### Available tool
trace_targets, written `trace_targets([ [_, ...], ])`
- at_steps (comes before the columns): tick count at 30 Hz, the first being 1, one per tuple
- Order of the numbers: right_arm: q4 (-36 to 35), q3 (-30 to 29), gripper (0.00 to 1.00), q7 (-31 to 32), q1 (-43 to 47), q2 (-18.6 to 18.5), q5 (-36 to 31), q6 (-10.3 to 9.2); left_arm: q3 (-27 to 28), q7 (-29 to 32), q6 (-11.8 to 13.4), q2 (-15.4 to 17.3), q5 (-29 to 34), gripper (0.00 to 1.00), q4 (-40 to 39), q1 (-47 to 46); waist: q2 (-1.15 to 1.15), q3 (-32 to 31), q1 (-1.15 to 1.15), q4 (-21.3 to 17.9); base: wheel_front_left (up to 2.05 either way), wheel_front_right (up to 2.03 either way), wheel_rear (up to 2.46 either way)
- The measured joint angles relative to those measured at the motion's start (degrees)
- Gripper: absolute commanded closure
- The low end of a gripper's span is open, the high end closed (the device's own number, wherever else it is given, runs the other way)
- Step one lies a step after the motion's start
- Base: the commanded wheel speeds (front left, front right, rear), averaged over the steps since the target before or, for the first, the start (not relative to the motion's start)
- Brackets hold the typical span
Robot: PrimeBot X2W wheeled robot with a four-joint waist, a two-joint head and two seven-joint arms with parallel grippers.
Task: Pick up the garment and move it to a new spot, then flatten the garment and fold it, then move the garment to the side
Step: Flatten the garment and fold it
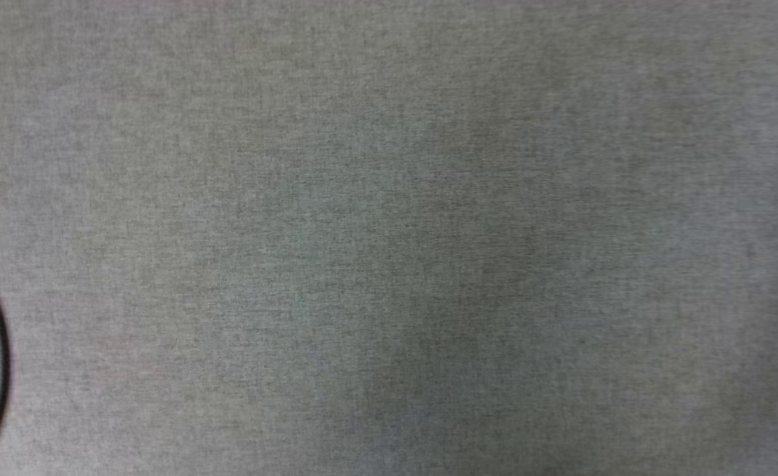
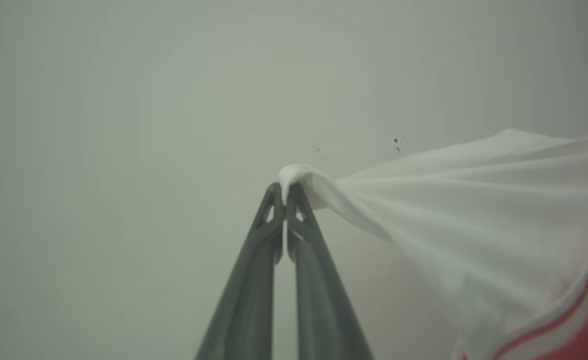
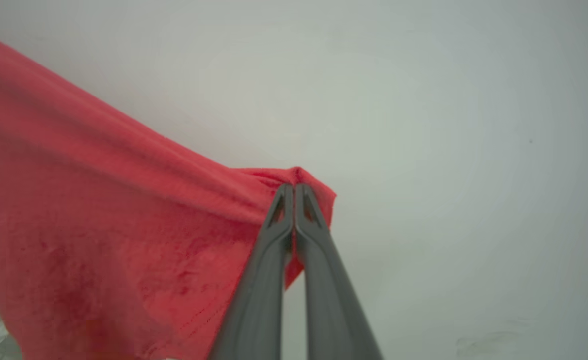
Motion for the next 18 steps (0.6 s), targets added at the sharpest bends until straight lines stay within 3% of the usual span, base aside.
trace_targets([
  [8,11.2,-1.7,1.00,-9.9,-2.6,3.4,-6.4,-0.02,-0.3,-3.0,-0.2,-4.2,-1.9,1.00,6.1,6.9,0.00,2.0,0.00,2.4,0.00,0.00,0.00],
  [18,19.4,-1.3,1.00,-19.3,7.2,5.6,-6.0,-0.03,6.2,-3.0,0.0,-10.0,-3.3,1.00,-6.3,33.8,0.00,-0.6,-0.01,5.2,0.00,0.00,0.00],
])
